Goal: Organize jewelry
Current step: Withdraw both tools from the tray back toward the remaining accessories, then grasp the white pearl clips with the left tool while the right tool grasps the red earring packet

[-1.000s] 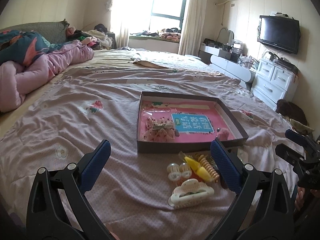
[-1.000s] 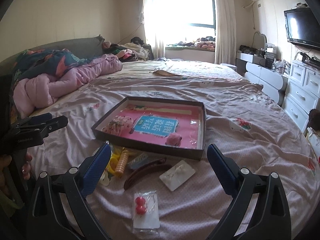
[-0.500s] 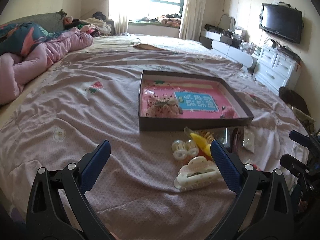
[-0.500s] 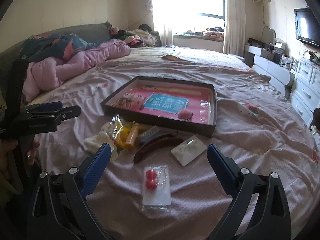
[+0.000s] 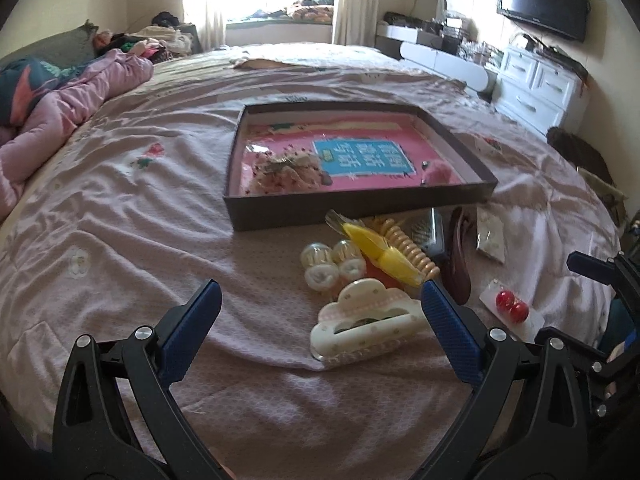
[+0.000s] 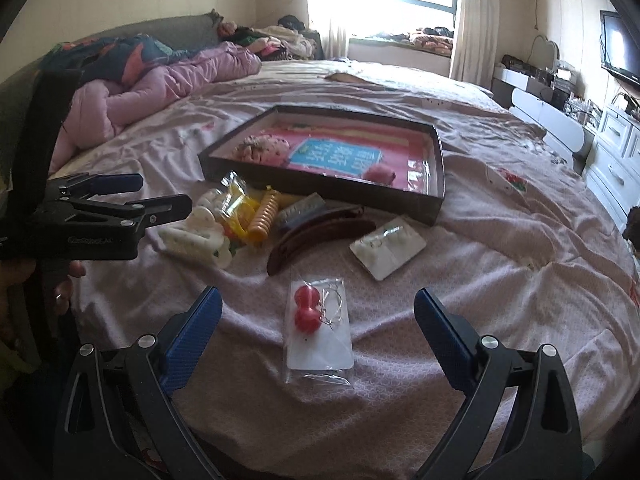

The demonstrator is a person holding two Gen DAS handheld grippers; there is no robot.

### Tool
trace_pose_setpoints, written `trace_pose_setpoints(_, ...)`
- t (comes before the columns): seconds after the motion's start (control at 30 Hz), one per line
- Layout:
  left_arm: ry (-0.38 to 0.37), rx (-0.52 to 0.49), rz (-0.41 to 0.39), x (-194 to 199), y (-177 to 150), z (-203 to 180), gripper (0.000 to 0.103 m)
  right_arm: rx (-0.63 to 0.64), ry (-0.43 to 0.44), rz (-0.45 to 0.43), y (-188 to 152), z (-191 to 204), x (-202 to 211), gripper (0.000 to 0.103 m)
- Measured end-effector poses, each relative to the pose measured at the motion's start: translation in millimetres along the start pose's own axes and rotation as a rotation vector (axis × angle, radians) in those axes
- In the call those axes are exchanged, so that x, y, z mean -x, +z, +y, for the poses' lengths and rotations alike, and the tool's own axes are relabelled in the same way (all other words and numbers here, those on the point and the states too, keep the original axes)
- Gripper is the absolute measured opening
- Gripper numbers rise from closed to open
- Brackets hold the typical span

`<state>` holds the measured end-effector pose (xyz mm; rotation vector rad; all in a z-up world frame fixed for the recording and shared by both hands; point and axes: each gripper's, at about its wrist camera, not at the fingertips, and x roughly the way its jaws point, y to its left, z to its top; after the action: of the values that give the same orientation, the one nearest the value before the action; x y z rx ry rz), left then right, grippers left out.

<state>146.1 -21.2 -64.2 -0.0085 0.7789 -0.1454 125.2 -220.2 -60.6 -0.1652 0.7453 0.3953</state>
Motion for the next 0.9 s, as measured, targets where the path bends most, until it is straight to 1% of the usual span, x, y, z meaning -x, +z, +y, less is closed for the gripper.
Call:
trace_pose_setpoints(0.1, -0.007, 0.003, 0.029, -9, -2, 1, 0.091, -0.009, -0.004, 0.025, -2, -2, -10, 0.094)
trace_pose_setpoints(0.2, -0.008, 0.011, 0.038, -14, -1, 3, 0.091, -0.009, -0.007, 0.052, -5, -2, -20, 0.094)
trace_pose_setpoints(0.33, -0.025, 0.052, 0.063, -22, 2, 11, 0.09, -0.013, -0.005, 0.07, -6, -3, -28, 0.093)
trace_pose_setpoints(0.4, -0.027, 0.053, 0.071, -27, 5, 11, 0.087, -0.01, -0.006, 0.071, -6, -2, -30, 0.093)
trace_pose_setpoints(0.47, -0.035, 0.058, 0.082, -31, 7, 11, 0.08, -0.009, -0.008, 0.073, -5, -3, -32, 0.093)
trace_pose_setpoints(0.5, -0.045, 0.067, 0.095, -36, 8, 11, 0.077, -0.009, -0.006, 0.077, -5, -3, -33, 0.091)
trace_pose_setpoints(0.53, -0.051, 0.075, 0.106, -40, 9, 11, 0.073, -0.01, -0.005, 0.081, -6, -3, -34, 0.089)
trace_pose_setpoints(0.57, -0.056, 0.083, 0.113, -43, 9, 12, 0.072, -0.012, -0.002, 0.089, -6, -4, -36, 0.088)
trace_pose_setpoints(0.6, -0.056, 0.087, 0.118, -45, 10, 12, 0.072, -0.014, 0.002, 0.101, -7, -4, -39, 0.085)
trace_pose_setpoints(0.67, -0.061, 0.093, 0.13, -50, 12, 12, 0.066, -0.017, 0.01, 0.118, -8, -4, -42, 0.08)
trace_pose_setpoints(0.7, -0.07, 0.103, 0.137, -53, 13, 13, 0.064, -0.019, 0.015, 0.125, -8, -4, -45, 0.075)
trace_pose_setpoints(0.73, -0.078, 0.111, 0.143, -55, 14, 14, 0.059, -0.022, 0.021, 0.136, -9, -5, -47, 0.069)
trace_pose_setpoints(0.77, -0.082, 0.112, 0.147, -57, 15, 14, 0.054, -0.024, 0.024, 0.142, -9, -5, -49, 0.067)
trace_pose_setpoints(0.8, -0.085, 0.111, 0.15, -59, 16, 12, 0.052, -0.025, 0.021, 0.145, -9, -5, -51, 0.062)
trace_pose_setpoints(0.83, -0.088, 0.11, 0.152, -61, 17, 11, 0.047, -0.022, 0.016, 0.143, -8, -6, -53, 0.055)
trace_pose_setpoints(0.87, -0.095, 0.109, 0.154, -62, 17, 10, 0.043, -0.021, 0.016, 0.141, -8, -5, -53, 0.051)
trace_pose_setpoints(0.9, -0.105, 0.107, 0.159, -64, 18, 8, 0.04, -0.018, 0.021, 0.139, -7, -5, -53, 0.043)
